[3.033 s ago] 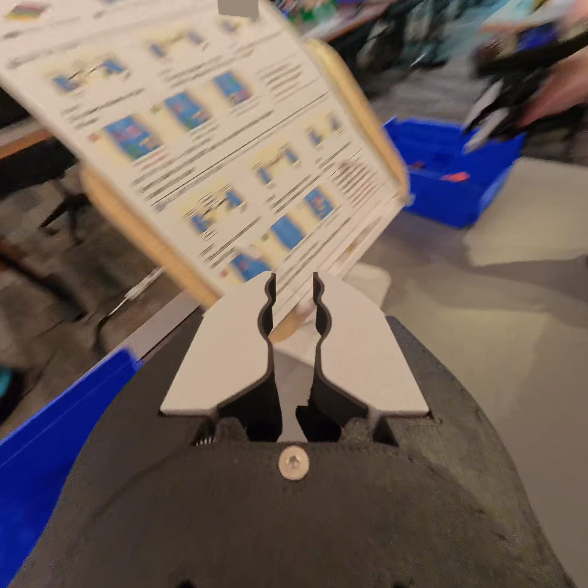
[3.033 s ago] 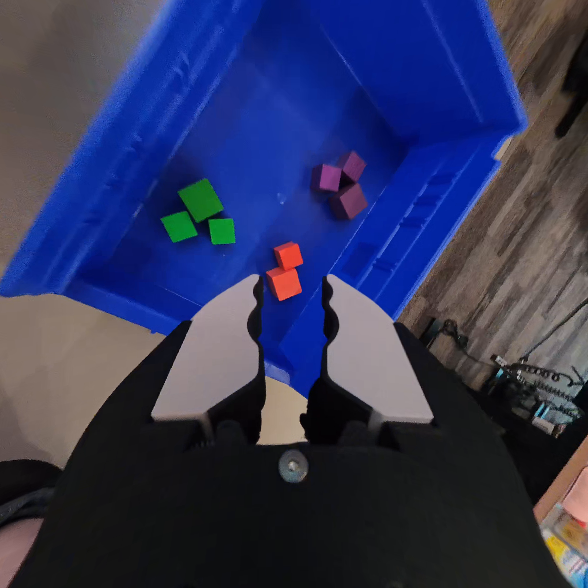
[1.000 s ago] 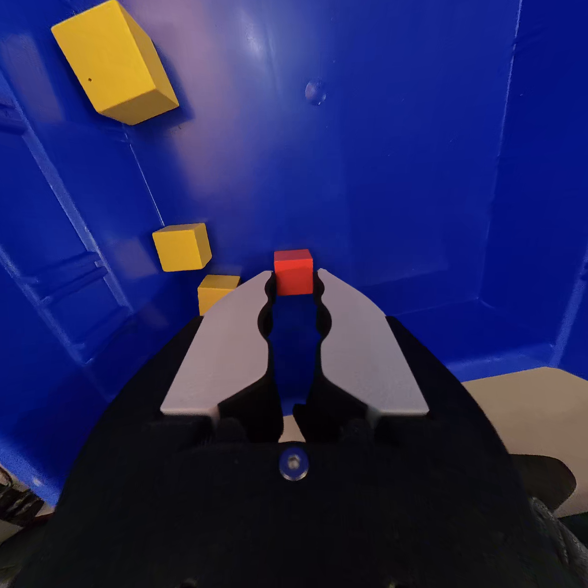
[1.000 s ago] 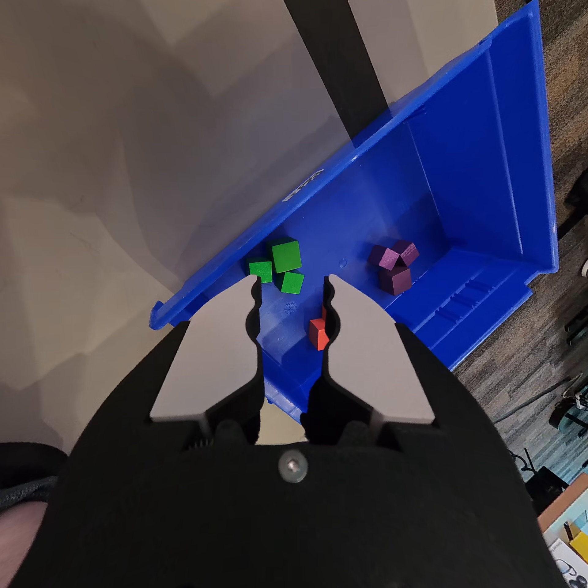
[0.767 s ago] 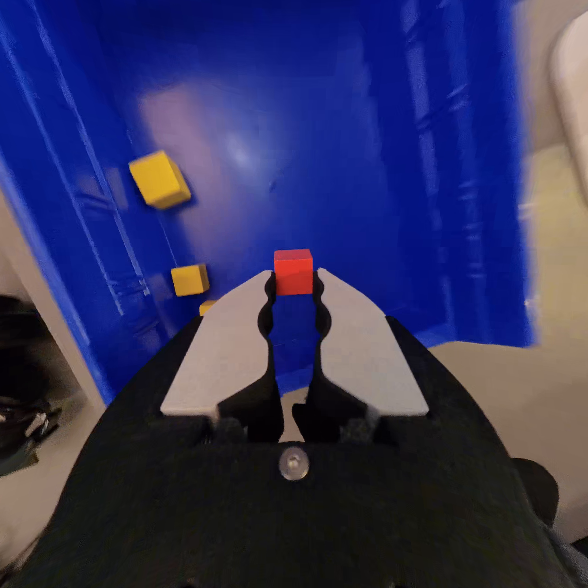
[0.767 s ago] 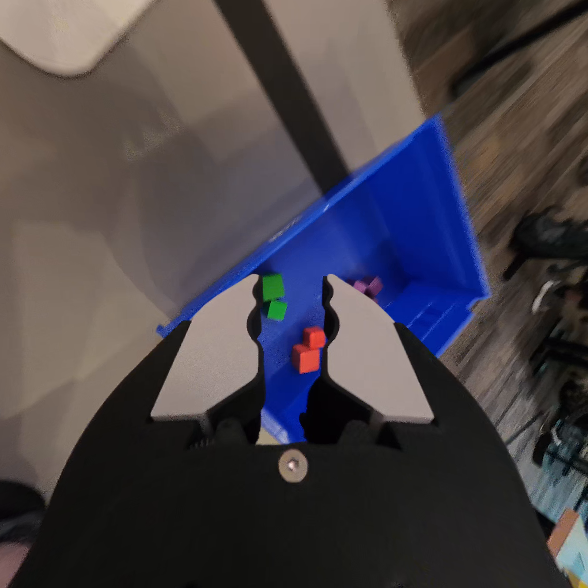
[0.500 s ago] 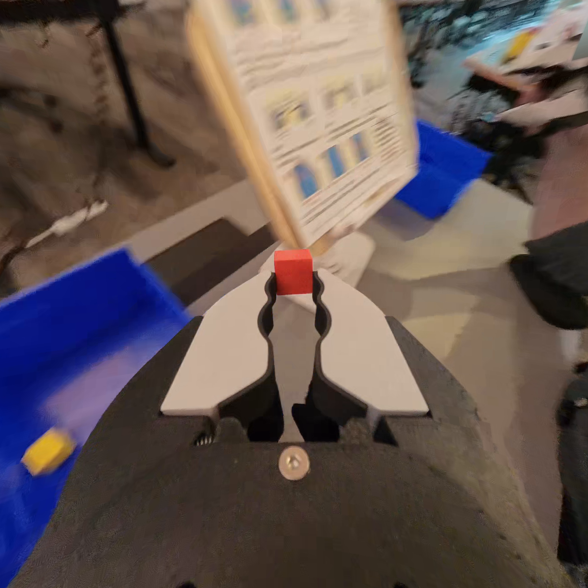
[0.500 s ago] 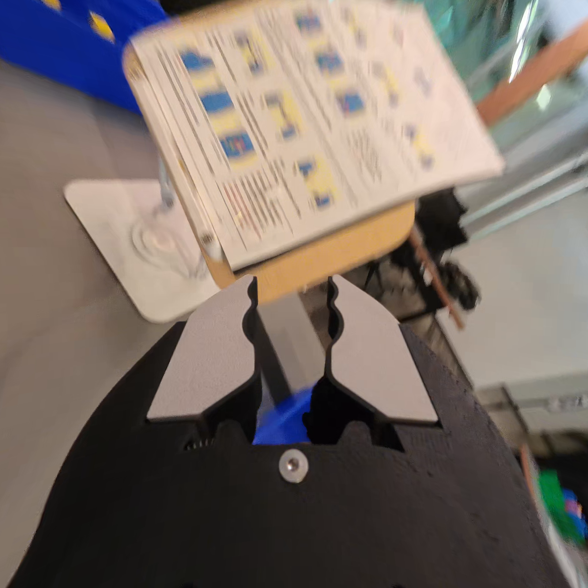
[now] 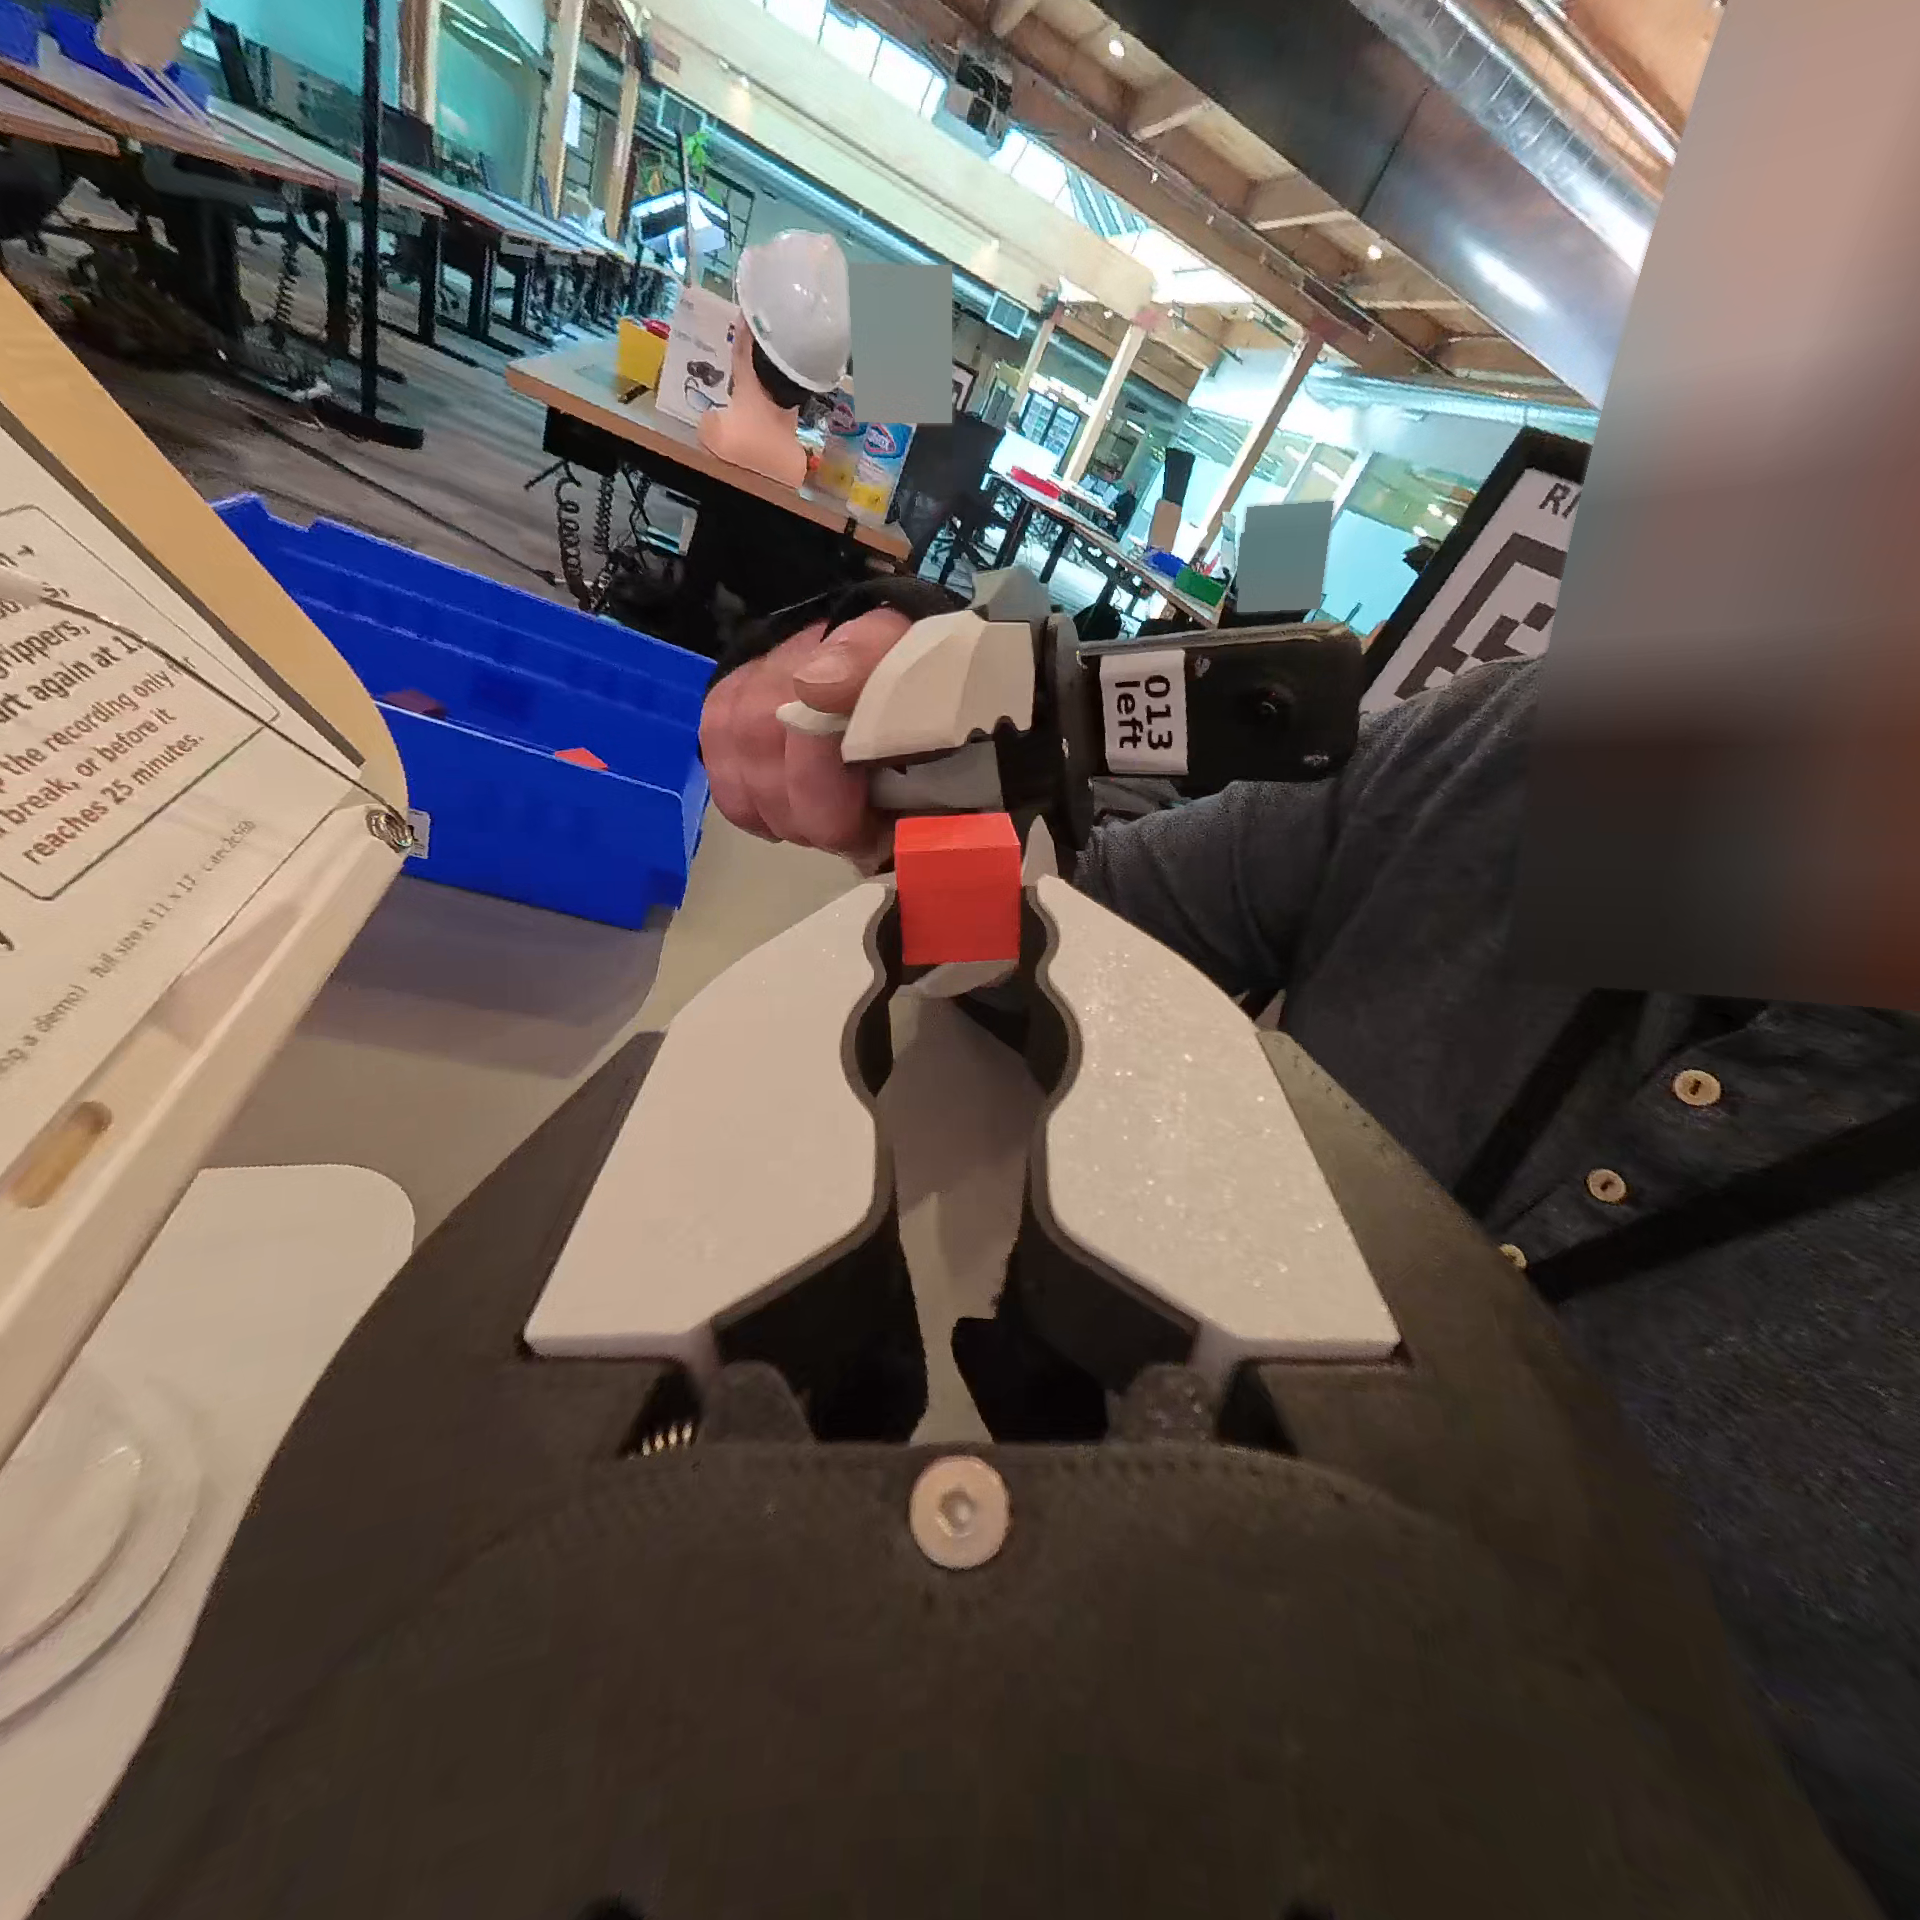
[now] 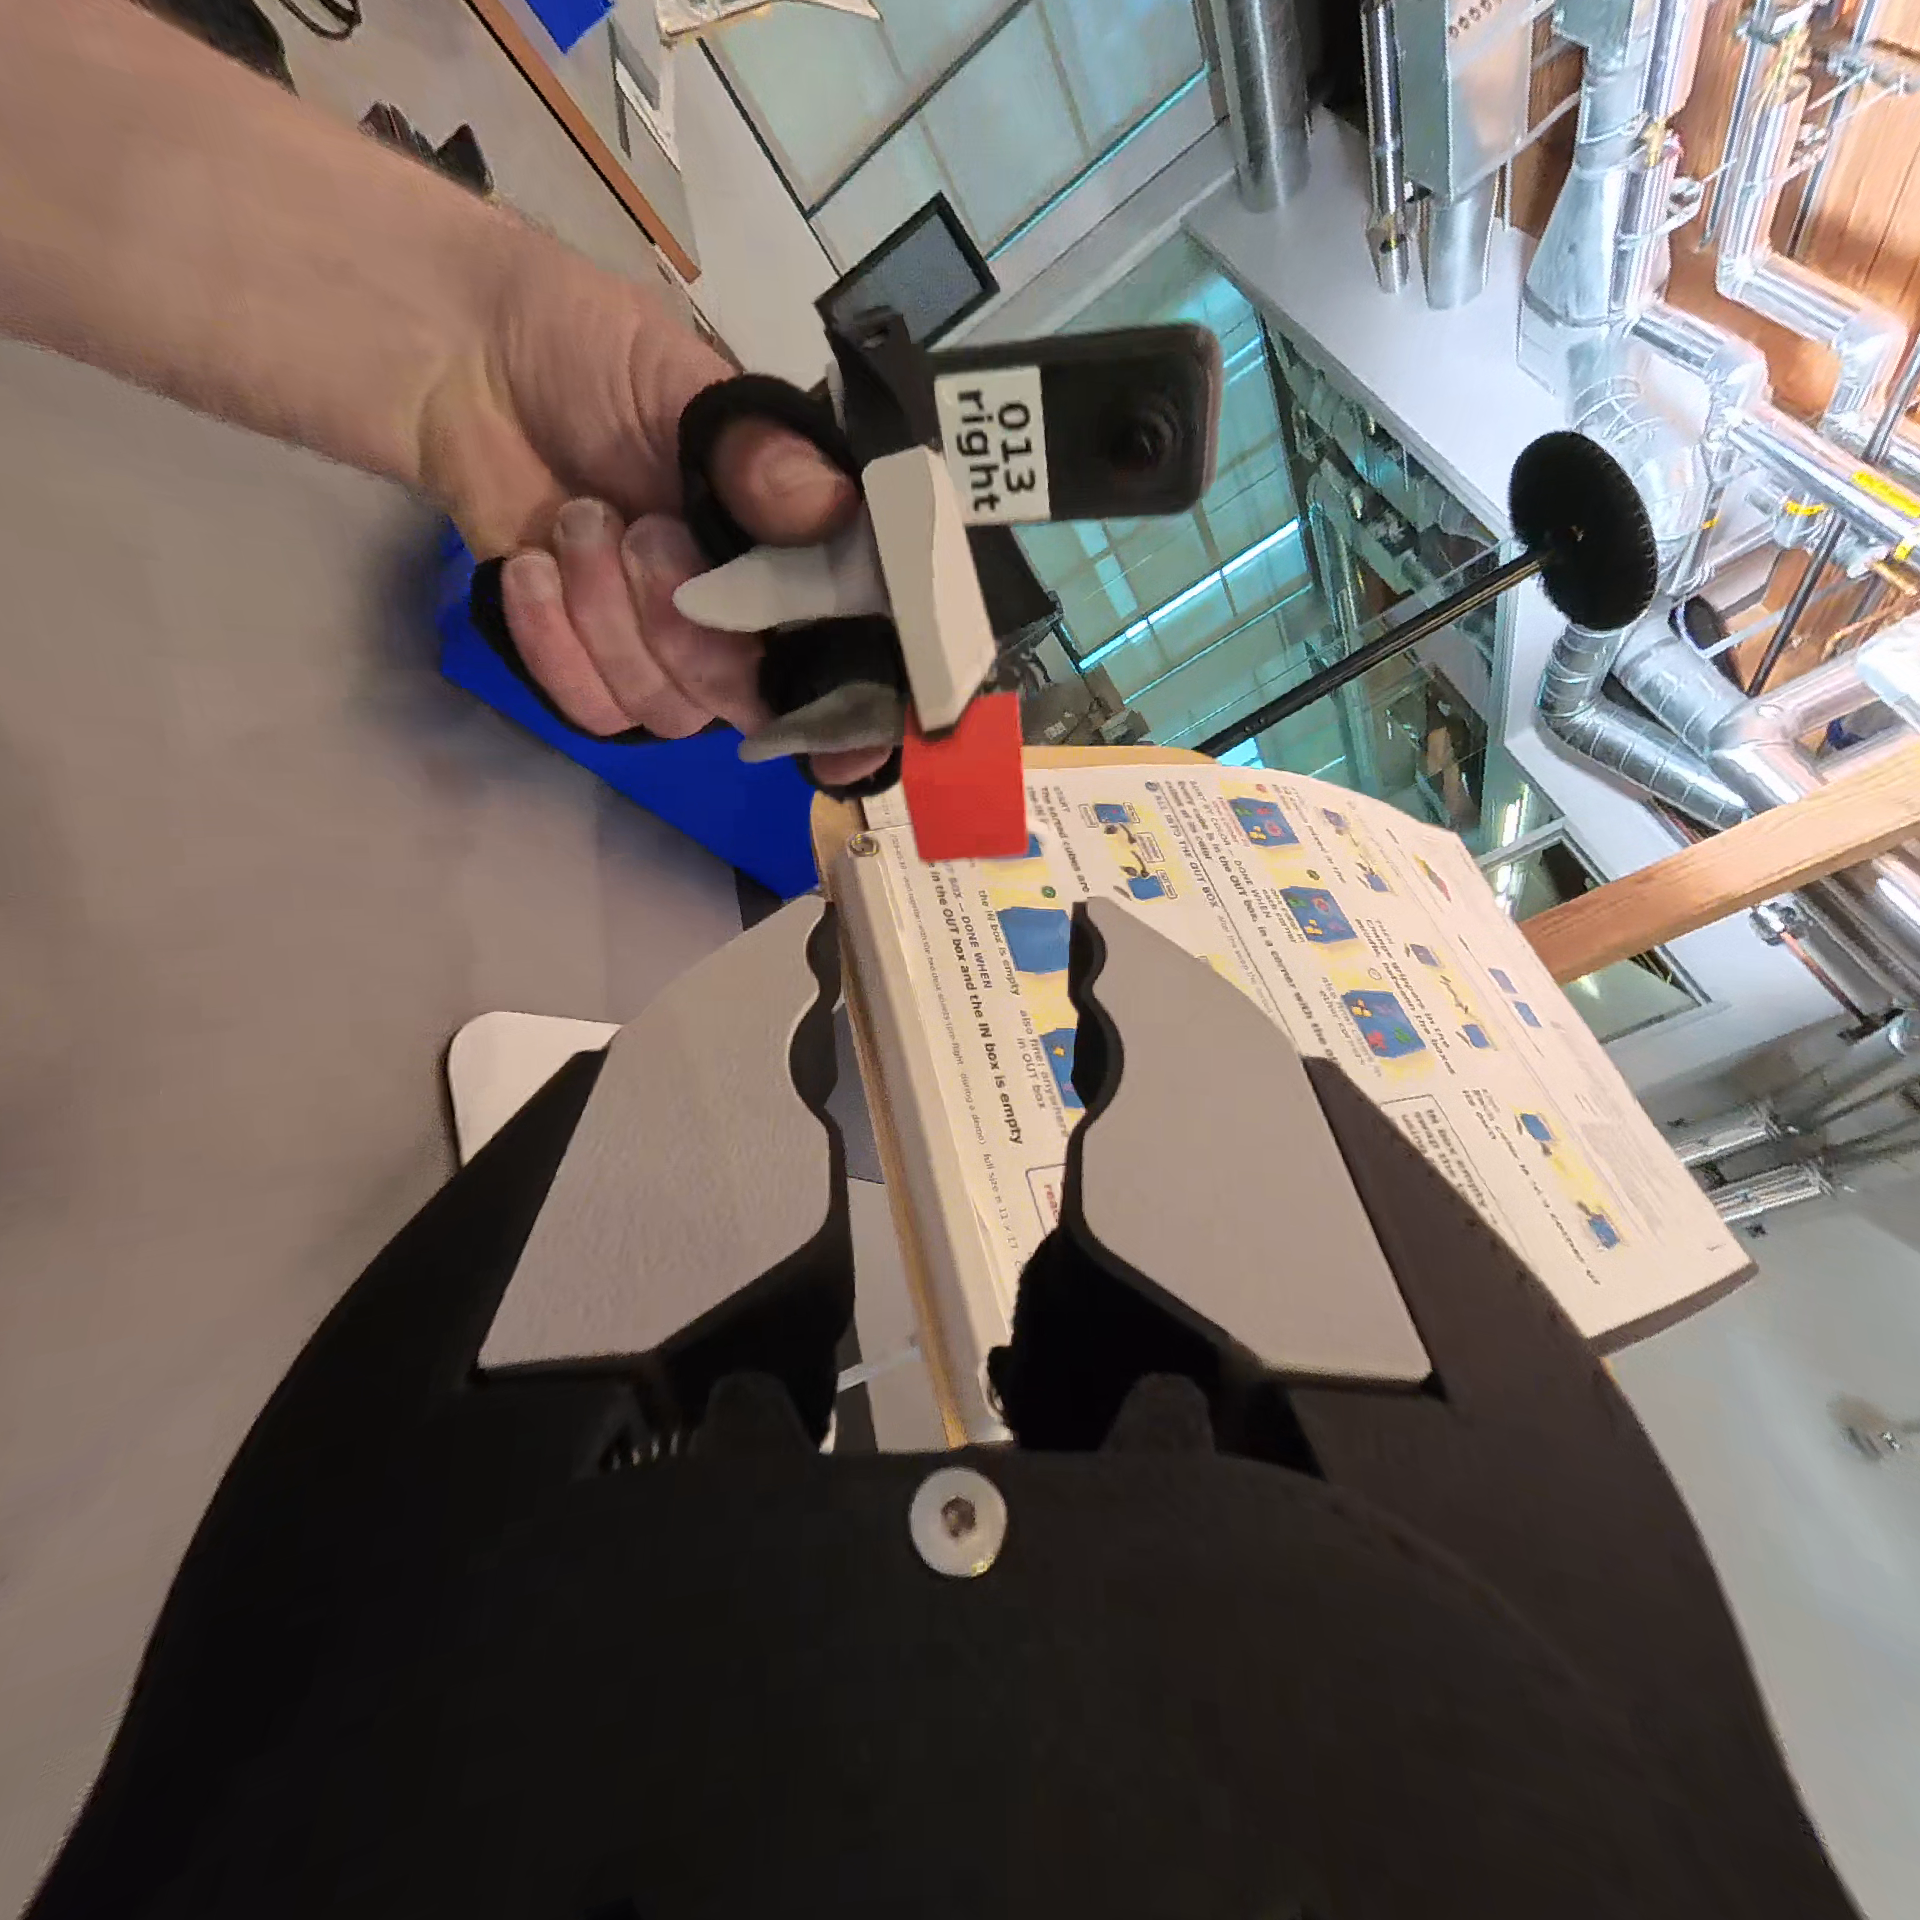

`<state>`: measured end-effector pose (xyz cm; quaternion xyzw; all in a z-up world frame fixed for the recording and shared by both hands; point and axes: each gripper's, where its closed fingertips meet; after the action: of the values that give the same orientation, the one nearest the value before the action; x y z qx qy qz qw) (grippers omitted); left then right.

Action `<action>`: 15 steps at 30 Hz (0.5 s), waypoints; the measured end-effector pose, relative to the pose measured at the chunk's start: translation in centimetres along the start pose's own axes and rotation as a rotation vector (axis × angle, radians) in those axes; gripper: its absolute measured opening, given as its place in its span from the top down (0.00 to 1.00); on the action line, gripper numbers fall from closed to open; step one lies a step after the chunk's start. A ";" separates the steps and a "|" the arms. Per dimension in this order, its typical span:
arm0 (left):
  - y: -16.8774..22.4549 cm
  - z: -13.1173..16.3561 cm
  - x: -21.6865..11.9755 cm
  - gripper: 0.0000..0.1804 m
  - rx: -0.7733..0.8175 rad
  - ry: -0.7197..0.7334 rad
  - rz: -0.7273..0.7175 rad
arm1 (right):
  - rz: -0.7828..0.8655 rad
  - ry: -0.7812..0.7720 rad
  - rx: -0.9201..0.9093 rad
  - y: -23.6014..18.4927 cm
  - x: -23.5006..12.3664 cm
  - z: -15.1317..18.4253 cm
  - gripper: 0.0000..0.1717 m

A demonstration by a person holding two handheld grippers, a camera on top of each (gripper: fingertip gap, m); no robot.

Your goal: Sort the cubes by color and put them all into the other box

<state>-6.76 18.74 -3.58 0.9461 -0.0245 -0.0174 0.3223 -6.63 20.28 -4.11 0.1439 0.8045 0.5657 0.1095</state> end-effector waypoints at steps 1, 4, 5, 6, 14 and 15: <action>-0.2 0.2 0.4 0.88 -0.009 -0.001 0.003 | 0.009 0.008 -0.009 -0.1 0.0 -0.1 0.75; -0.4 0.8 1.2 0.88 -0.032 -0.018 0.023 | 0.009 0.034 -0.013 -0.5 0.2 -0.7 0.77; -0.5 1.0 1.4 0.88 -0.041 -0.024 0.027 | 0.012 0.025 -0.021 -0.6 0.3 -0.7 0.78; -0.6 1.2 1.5 0.88 -0.047 -0.034 0.031 | 0.021 0.025 -0.029 -0.5 0.3 -0.7 0.79; -0.5 1.2 1.6 0.88 -0.067 -0.025 0.062 | 0.004 0.033 -0.049 -0.8 0.2 -1.1 0.87; -0.6 0.9 1.3 0.88 -0.056 -0.016 0.035 | 0.012 0.018 -0.051 -0.4 0.0 -0.8 0.87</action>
<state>-5.50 18.61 -4.74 0.9361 -0.0432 -0.0199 0.3486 -6.99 19.45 -4.19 0.1406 0.7900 0.5879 0.1025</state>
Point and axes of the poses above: each gripper's, where its closed fingertips meet, x out along the fingers, z out of its underside, y = z × x across the jaws, and after that the axes turned 14 degrees about -x, right-handed
